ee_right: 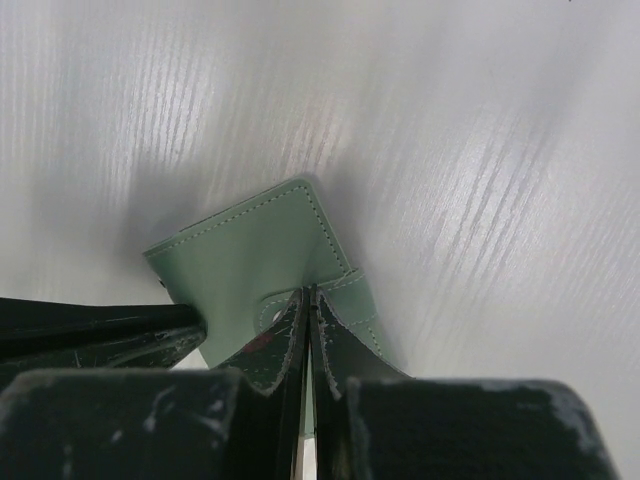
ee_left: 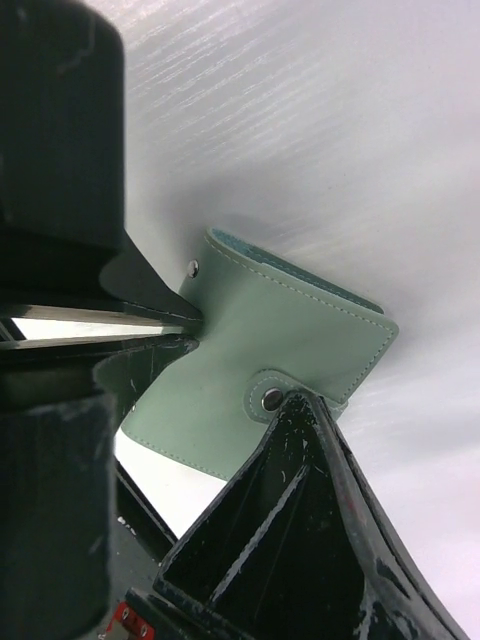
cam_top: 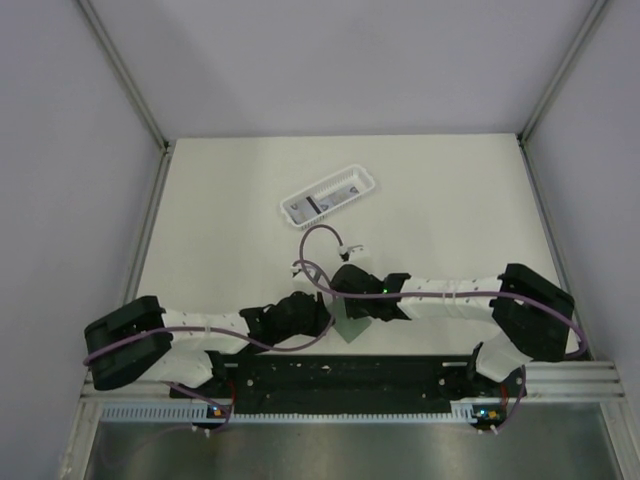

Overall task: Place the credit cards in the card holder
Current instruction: Close the card holder at the center of the board.

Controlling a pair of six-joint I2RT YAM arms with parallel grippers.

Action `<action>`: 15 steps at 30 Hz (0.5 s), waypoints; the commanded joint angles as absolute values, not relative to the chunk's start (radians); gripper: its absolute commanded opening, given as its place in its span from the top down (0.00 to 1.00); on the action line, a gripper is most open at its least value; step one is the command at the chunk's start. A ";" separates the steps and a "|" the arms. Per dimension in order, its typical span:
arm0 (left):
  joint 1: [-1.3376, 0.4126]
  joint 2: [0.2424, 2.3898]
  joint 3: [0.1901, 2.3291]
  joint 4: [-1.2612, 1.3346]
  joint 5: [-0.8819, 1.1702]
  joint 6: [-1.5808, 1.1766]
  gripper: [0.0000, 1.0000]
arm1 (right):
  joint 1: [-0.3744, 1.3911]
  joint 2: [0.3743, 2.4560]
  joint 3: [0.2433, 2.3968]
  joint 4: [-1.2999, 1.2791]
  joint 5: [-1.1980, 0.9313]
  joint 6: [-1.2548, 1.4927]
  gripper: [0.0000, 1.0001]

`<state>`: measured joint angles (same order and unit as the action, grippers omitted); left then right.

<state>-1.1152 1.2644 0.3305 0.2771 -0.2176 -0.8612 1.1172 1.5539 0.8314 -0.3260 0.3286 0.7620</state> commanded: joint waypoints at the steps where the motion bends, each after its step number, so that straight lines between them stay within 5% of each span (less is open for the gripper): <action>1: -1.115 1.342 0.340 0.350 -0.184 -0.854 0.87 | 1.132 1.588 0.733 -0.460 0.273 0.824 1.00; 15: -1.115 1.417 0.397 0.356 -0.172 -0.853 0.88 | 1.138 1.157 0.548 -0.330 0.278 0.861 0.73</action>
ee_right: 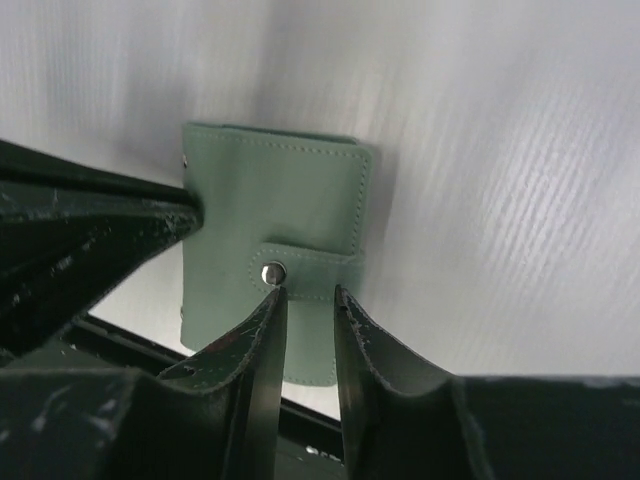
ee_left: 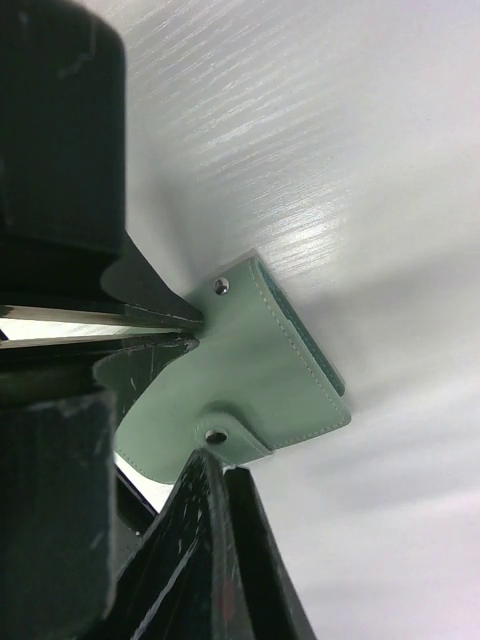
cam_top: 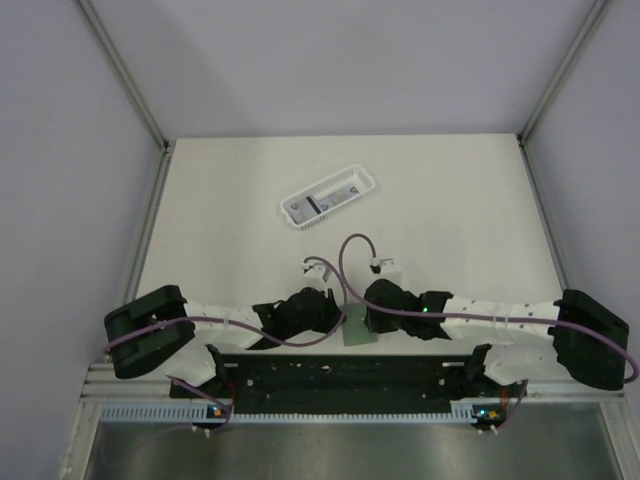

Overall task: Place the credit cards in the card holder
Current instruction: Close the card holder at the center of the board.

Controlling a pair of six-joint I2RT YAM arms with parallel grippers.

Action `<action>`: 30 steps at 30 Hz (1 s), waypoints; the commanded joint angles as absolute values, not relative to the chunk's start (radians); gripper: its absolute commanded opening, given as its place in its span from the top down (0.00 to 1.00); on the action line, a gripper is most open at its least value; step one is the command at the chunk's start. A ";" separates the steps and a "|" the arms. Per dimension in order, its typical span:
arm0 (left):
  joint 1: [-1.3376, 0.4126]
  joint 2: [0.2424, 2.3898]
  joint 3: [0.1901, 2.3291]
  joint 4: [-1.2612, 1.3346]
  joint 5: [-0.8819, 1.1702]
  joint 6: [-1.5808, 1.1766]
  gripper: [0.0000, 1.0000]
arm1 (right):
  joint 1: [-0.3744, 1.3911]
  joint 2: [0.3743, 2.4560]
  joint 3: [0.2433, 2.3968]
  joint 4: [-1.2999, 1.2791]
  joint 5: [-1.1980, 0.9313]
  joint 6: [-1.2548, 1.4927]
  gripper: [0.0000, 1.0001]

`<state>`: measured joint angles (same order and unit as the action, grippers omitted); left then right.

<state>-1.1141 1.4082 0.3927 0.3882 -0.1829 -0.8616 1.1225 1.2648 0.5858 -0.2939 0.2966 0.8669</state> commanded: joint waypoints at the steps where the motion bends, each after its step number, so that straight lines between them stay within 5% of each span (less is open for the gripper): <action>1: -1.115 1.411 0.397 0.354 -0.170 -0.854 0.88 | 1.137 1.134 0.540 -0.327 0.284 0.856 0.72; 30: -1.124 1.314 0.468 0.322 -0.081 -0.804 0.95 | 1.111 1.003 0.476 -0.207 0.315 0.789 0.73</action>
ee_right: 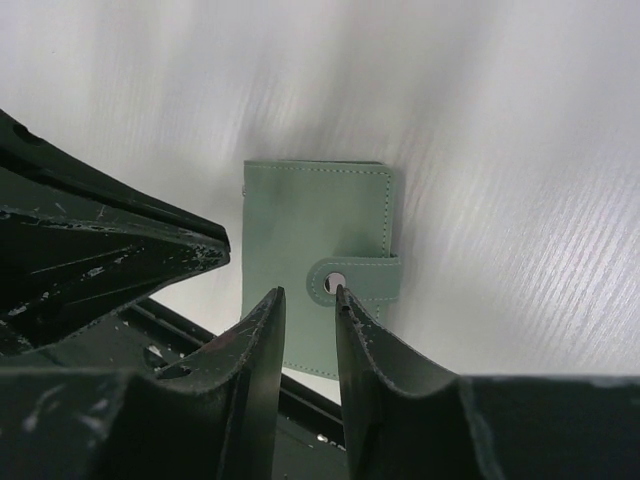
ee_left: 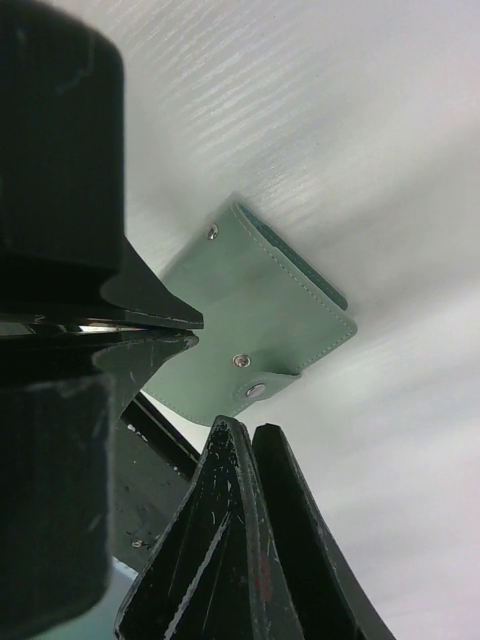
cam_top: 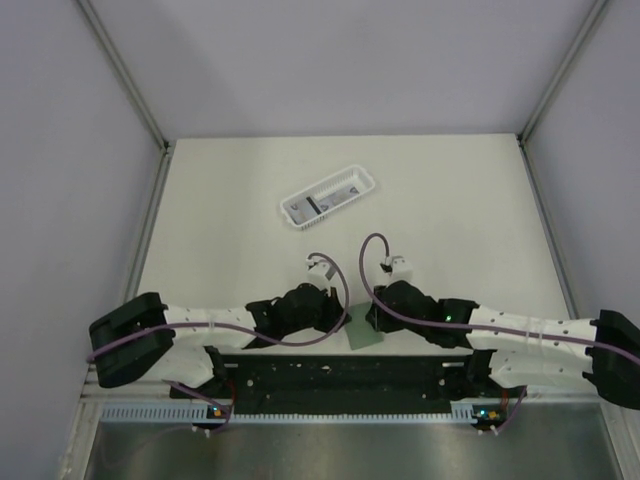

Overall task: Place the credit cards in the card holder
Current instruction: Close the card holder at the center of the board.

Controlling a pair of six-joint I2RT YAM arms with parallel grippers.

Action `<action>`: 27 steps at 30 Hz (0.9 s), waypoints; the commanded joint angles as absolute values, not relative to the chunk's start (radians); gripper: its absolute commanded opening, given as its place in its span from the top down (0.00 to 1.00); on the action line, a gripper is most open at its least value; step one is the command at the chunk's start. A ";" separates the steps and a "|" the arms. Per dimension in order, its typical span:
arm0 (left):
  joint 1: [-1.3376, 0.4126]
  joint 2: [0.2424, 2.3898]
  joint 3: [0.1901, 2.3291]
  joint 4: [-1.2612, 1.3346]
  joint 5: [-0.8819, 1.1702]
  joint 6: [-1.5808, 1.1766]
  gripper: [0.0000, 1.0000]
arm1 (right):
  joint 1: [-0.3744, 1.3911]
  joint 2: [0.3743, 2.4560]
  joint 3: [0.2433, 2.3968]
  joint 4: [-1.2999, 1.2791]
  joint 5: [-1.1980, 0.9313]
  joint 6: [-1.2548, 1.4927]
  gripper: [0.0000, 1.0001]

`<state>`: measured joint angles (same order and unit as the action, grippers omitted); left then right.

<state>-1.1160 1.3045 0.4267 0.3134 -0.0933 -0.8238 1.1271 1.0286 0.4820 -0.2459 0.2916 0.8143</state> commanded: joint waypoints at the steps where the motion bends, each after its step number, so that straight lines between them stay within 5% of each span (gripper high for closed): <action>1: -1.123 1.327 0.471 0.330 -0.077 -0.802 0.96 | 1.103 1.006 0.476 -0.209 0.310 0.787 0.73; 27: -1.135 1.408 0.448 0.411 -0.040 -0.821 1.00 | 1.009 1.098 0.437 -0.133 0.117 0.719 0.76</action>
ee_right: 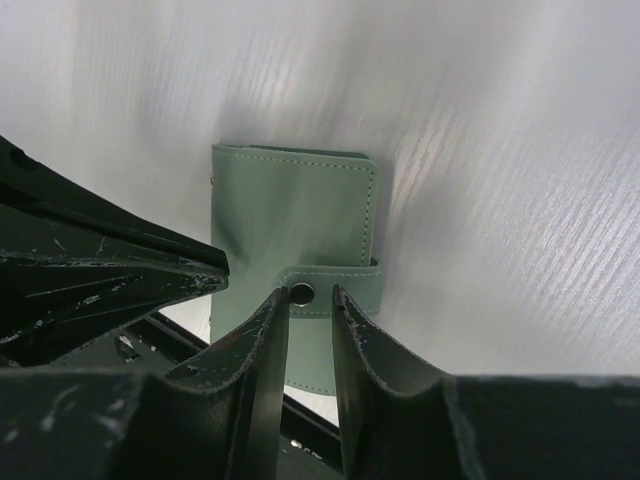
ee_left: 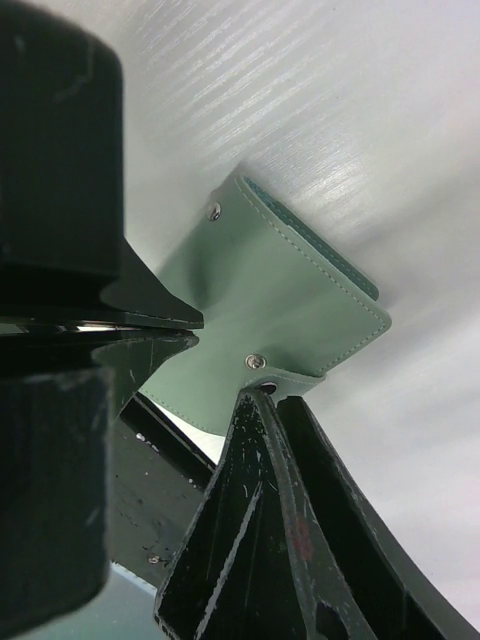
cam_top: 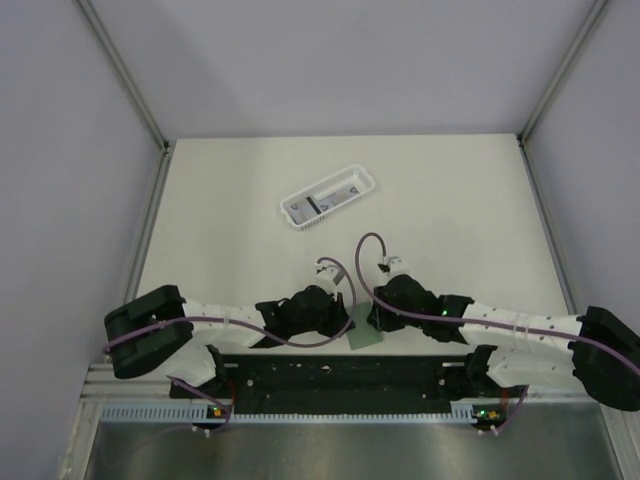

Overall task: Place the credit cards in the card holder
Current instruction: Close the card holder at the center of the board.

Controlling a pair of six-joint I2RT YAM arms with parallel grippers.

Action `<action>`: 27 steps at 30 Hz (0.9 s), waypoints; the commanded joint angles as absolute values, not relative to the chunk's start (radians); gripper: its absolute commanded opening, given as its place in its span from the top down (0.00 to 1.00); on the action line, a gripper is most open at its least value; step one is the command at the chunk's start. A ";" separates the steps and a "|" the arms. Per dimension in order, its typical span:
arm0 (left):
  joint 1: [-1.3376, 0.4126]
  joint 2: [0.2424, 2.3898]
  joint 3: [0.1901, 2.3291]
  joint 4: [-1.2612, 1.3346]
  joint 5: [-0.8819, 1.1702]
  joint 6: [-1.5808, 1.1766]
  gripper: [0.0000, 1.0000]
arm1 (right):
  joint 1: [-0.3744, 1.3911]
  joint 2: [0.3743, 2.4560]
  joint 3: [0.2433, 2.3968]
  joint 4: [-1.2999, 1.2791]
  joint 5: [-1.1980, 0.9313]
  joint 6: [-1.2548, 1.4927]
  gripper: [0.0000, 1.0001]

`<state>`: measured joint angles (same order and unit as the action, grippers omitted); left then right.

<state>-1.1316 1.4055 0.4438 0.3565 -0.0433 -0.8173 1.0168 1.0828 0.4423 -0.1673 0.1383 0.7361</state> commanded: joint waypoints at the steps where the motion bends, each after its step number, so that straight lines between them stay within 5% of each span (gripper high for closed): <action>1: -1.135 1.408 0.449 0.411 -0.038 -0.821 1.00 | 1.009 1.103 0.439 -0.135 0.114 0.718 0.76; 27: -1.135 1.413 0.436 0.417 -0.046 -0.822 1.00 | 1.026 1.436 0.643 -0.406 0.143 0.686 0.85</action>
<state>-1.1324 1.4055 0.4435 0.3664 -0.0418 -0.8173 1.0187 1.3464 0.6346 -0.2913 0.1169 0.6991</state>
